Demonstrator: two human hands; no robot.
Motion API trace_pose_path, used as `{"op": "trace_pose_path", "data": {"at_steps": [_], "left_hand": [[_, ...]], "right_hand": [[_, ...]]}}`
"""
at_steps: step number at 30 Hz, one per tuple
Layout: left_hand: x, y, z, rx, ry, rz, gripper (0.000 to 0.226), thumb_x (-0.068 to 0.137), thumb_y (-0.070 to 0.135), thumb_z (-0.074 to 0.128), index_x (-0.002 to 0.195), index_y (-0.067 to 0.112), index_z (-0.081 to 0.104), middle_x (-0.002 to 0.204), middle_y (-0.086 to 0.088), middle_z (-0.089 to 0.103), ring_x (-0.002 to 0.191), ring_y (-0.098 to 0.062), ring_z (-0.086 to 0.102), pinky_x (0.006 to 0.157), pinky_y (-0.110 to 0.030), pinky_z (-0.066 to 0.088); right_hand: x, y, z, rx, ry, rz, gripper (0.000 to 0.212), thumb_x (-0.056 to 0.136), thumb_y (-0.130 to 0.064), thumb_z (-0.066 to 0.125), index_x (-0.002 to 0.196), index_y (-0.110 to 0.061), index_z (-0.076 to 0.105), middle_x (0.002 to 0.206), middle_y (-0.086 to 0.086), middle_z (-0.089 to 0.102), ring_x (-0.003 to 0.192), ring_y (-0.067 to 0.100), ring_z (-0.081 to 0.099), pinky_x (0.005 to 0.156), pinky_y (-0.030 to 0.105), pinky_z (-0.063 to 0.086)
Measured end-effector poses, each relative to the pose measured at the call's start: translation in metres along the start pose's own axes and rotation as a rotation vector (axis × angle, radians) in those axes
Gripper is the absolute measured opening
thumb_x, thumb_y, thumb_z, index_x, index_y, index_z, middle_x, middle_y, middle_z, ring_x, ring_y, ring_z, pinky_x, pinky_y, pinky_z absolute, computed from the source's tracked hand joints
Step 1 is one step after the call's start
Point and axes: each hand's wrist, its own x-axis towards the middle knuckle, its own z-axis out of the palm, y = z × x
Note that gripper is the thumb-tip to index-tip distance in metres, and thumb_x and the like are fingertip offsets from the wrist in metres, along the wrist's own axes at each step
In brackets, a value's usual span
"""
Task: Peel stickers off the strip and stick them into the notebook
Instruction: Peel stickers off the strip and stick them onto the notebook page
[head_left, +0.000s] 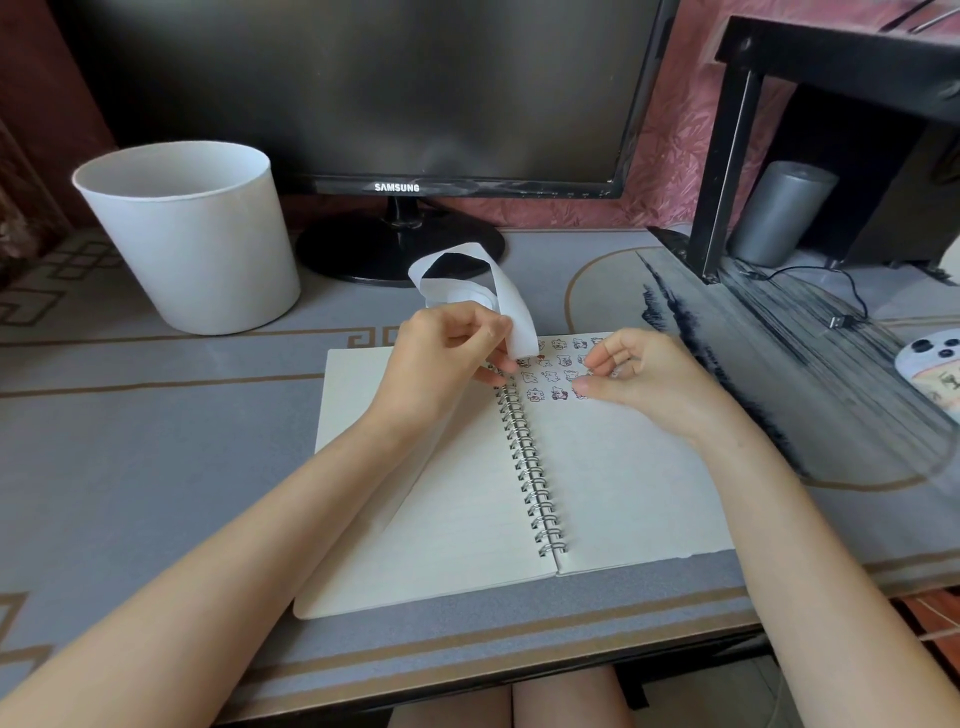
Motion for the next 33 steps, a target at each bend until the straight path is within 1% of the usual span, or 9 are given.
{"op": "trace_pose_path", "data": {"at_steps": [5,10,14,18,20,22,26,30,33], "left_hand": [[0.000,-0.001,0.000,0.002,-0.007,0.002,0.023,0.096,0.009,0.053,0.078,-0.001,0.064,0.069,-0.008,0.063,0.062,-0.010,0.065,0.060,-0.022,0.056],[0.000,-0.001,0.000,0.016,-0.008,0.005,0.023,0.096,0.009,0.053,0.079,-0.002,0.064,0.069,-0.006,0.063,0.062,-0.009,0.065,0.062,-0.024,0.057],[0.001,-0.001,0.001,0.015,-0.004,0.007,0.024,0.096,0.009,0.053,0.079,-0.003,0.064,0.069,-0.006,0.063,0.061,-0.009,0.064,0.062,-0.025,0.058],[0.001,-0.001,0.000,0.026,-0.006,0.014,0.025,0.096,0.009,0.053,0.079,-0.003,0.065,0.070,-0.007,0.064,0.061,-0.009,0.065,0.062,-0.025,0.058],[0.000,0.000,0.000,0.024,-0.005,0.015,0.025,0.096,0.010,0.053,0.076,0.002,0.065,0.068,-0.005,0.064,0.062,-0.010,0.065,0.062,-0.026,0.058],[0.001,0.000,0.000,0.024,-0.005,0.017,0.025,0.096,0.010,0.054,0.075,0.004,0.065,0.069,-0.005,0.064,0.063,-0.010,0.065,0.062,-0.027,0.057],[0.001,0.000,0.001,0.026,-0.019,0.028,0.024,0.097,0.012,0.054,0.081,-0.003,0.065,0.072,-0.008,0.063,0.063,-0.010,0.065,0.062,-0.031,0.056],[0.001,0.000,0.001,0.005,-0.019,0.040,0.026,0.097,0.012,0.053,0.084,-0.007,0.065,0.072,-0.013,0.063,0.061,-0.009,0.064,0.057,-0.027,0.055],[0.001,0.000,0.001,-0.001,-0.027,0.052,0.026,0.097,0.012,0.053,0.083,-0.006,0.065,0.070,-0.014,0.064,0.061,-0.011,0.063,0.055,-0.024,0.054]], "right_hand": [[0.001,-0.003,-0.004,-0.023,-0.091,-0.009,0.024,0.077,-0.009,0.075,0.082,-0.025,0.058,0.086,-0.002,0.058,0.070,0.007,0.053,0.065,0.019,0.042],[0.003,-0.006,-0.010,-0.089,-0.180,0.006,0.022,0.084,-0.006,0.067,0.087,-0.026,0.059,0.093,-0.002,0.058,0.074,0.008,0.053,0.064,0.020,0.040],[0.003,-0.008,-0.009,-0.131,-0.186,0.001,0.021,0.087,-0.006,0.061,0.089,-0.027,0.058,0.093,-0.005,0.057,0.076,0.008,0.052,0.065,0.022,0.040],[0.001,-0.007,-0.008,-0.075,-0.146,0.023,0.013,0.089,-0.012,0.059,0.088,-0.025,0.059,0.086,-0.006,0.058,0.066,0.008,0.053,0.055,0.019,0.034],[-0.003,-0.008,-0.005,0.016,-0.014,-0.048,0.007,0.090,-0.019,0.061,0.085,-0.024,0.060,0.078,-0.009,0.059,0.062,0.009,0.055,0.056,0.020,0.035],[-0.007,-0.011,-0.002,0.063,0.099,-0.191,0.003,0.089,-0.025,0.063,0.086,-0.025,0.062,0.081,-0.011,0.064,0.071,0.011,0.060,0.065,0.021,0.040],[-0.012,-0.022,0.007,0.073,0.061,-0.351,0.018,0.079,-0.023,0.074,0.094,-0.025,0.064,0.095,-0.011,0.068,0.088,0.008,0.061,0.068,0.020,0.041],[-0.015,-0.026,0.019,0.051,0.074,-0.387,0.020,0.078,-0.021,0.076,0.093,-0.026,0.063,0.083,-0.009,0.069,0.061,-0.002,0.052,0.059,0.014,0.034],[-0.019,-0.028,0.019,0.044,0.110,-0.415,0.019,0.079,-0.022,0.074,0.093,-0.024,0.062,0.082,-0.012,0.068,0.056,-0.003,0.050,0.058,0.015,0.032]]}}
